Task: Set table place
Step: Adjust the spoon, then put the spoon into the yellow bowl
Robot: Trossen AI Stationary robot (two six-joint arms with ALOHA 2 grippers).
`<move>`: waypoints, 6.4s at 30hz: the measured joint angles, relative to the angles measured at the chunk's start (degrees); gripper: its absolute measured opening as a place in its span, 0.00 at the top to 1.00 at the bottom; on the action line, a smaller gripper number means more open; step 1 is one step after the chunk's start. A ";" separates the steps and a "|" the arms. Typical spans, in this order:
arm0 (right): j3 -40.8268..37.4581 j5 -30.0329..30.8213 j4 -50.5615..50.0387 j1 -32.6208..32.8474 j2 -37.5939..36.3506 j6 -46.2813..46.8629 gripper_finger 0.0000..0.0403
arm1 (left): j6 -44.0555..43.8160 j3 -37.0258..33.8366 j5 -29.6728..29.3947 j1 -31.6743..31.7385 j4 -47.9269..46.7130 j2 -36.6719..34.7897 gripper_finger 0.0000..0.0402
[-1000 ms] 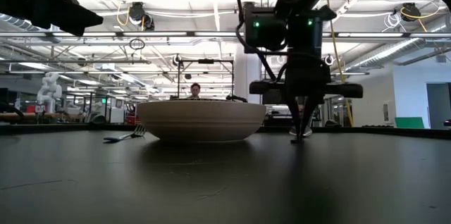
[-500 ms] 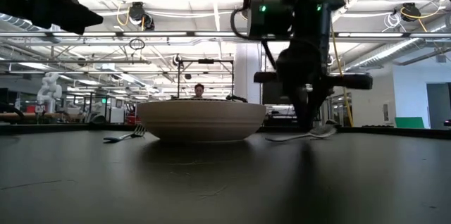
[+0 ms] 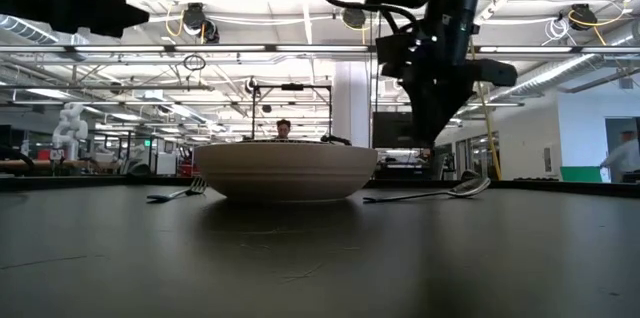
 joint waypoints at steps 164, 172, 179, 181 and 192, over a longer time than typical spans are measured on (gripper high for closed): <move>-18.64 10.37 14.68 16.68 -17.88 90.53 0.99 | 20.18 -0.02 -29.65 0.02 18.70 0.00 0.78; -9.51 -2.98 -6.19 11.42 -15.94 98.03 1.00 | 18.65 -0.02 -27.92 0.01 17.83 0.00 0.78; -7.79 -11.83 -4.72 10.52 -9.09 95.93 1.00 | 16.12 -0.02 -26.93 0.02 13.17 0.00 0.78; -7.78 -11.97 -4.19 10.50 -7.81 93.94 1.00 | 15.27 -0.02 -26.88 0.01 12.17 0.00 0.78; -8.11 -11.77 4.08 7.84 -6.96 91.07 0.98 | 14.94 -0.02 -26.86 0.01 11.63 0.00 0.78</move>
